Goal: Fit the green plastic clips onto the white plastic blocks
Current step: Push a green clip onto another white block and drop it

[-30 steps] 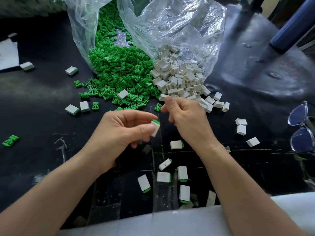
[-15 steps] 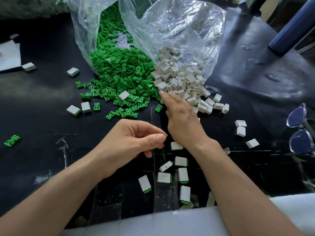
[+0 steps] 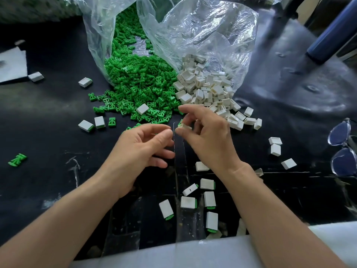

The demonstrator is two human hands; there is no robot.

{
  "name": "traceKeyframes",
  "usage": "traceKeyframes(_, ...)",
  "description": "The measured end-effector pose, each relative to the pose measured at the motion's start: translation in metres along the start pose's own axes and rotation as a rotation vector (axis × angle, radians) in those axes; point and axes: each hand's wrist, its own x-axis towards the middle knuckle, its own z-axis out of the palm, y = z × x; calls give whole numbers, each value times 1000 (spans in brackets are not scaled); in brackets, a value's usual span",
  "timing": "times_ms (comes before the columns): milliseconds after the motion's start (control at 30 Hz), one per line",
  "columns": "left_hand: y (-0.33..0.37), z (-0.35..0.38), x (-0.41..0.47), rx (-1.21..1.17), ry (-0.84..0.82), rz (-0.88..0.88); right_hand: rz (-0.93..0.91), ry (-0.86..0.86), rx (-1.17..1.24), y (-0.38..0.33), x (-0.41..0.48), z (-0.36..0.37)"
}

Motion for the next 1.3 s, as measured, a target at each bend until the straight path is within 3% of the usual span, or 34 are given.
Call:
traceKeyframes(133,0,-2,1,-11,-50,-49,-181,-86,83,-7,-8,5)
traceKeyframes(267,-1,-4,2,-32,-16,-7,-243,-200,147,-9,-10,7)
traceKeyframes(433,-2,-4,3,-63,24,7,47,-16,34,-1,-1,0)
traceKeyframes(533,-3,-4,3,-61,-5,4,183,-147,-249,8,1,2)
traceKeyframes(667,-2,-6,1,-51,-32,-1,185,-254,-429,7,1,12)
traceKeyframes(900,-2,-5,2,42,-17,44,181,-143,-206,5,2,4)
traceKeyframes(1300,-1,-5,1,-81,13,59,195,-91,86,-3,-4,1)
